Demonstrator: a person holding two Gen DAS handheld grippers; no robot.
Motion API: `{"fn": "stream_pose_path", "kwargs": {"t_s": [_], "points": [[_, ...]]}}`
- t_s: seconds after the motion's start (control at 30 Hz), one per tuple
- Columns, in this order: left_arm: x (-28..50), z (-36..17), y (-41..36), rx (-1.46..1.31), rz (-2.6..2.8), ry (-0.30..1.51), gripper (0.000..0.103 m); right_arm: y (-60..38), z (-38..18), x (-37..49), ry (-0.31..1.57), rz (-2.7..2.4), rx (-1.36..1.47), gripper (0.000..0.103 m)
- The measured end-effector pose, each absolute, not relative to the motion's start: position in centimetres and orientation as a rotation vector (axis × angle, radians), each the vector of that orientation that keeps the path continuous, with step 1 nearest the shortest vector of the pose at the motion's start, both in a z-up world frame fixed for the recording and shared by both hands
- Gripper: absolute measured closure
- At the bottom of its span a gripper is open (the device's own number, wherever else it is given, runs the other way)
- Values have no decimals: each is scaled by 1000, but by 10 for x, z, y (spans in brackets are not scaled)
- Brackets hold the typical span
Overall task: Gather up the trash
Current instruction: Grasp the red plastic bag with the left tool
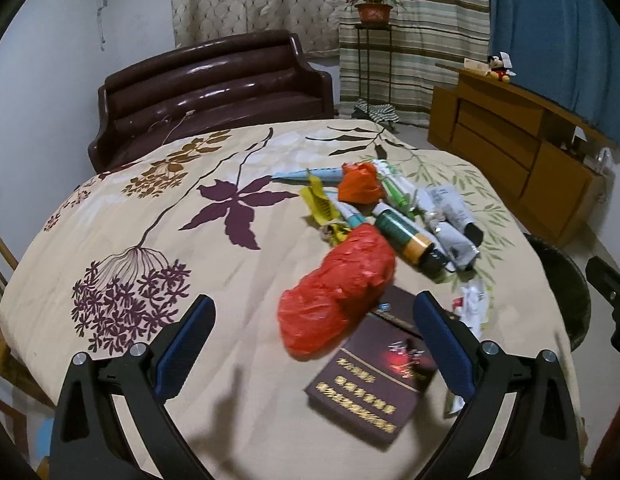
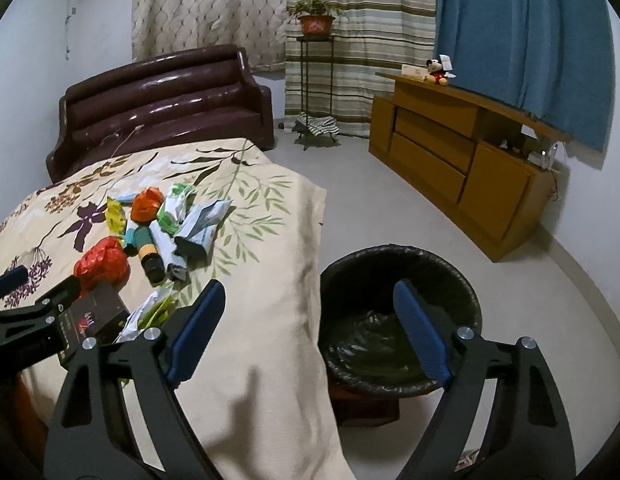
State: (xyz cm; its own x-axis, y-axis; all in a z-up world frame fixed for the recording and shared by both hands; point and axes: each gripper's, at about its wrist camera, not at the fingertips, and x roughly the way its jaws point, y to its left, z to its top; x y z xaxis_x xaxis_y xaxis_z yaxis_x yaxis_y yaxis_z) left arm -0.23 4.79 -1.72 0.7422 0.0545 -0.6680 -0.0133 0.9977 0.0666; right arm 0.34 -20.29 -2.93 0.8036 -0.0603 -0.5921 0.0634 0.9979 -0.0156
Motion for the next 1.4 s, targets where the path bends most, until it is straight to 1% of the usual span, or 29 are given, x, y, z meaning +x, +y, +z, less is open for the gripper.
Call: {"fn": "stream_pose_path", "kwargs": {"t_s": [0.23,0.27,0.37,0.57,0.6,0.63,0.73,0.77,0.97,1.3,1.4], "points": [[10,-18,55,76,6,744,9,-198,-33,8,651,-54,0,19],[13,-18,54,83,-1,746,11,-198,-34,9,653,-54,1,19],[26,-21,54,65,-51,783,32,-198,-35,12,660,-55,3,19],[42,-28,47,88,-102,820,32,-194,-39,20,676,-49,0,19],[44,-28,46,99,-105,819,34,-194,-40,22,679,-48,0,19],[46,-28,45,105,-108,817,37,-193,-41,23,682,-47,0,19],[50,-27,49,81,-129,825,52,-189,-42,27,688,-41,1,19],[52,-27,50,71,-144,830,59,-188,-42,28,689,-36,0,19],[49,-23,57,42,-160,826,62,-177,-42,31,697,-18,-15,19],[29,-13,81,35,-126,787,62,-151,-40,27,701,26,-46,19],[25,-11,90,43,-102,773,62,-141,-41,26,709,45,-59,23]]}}
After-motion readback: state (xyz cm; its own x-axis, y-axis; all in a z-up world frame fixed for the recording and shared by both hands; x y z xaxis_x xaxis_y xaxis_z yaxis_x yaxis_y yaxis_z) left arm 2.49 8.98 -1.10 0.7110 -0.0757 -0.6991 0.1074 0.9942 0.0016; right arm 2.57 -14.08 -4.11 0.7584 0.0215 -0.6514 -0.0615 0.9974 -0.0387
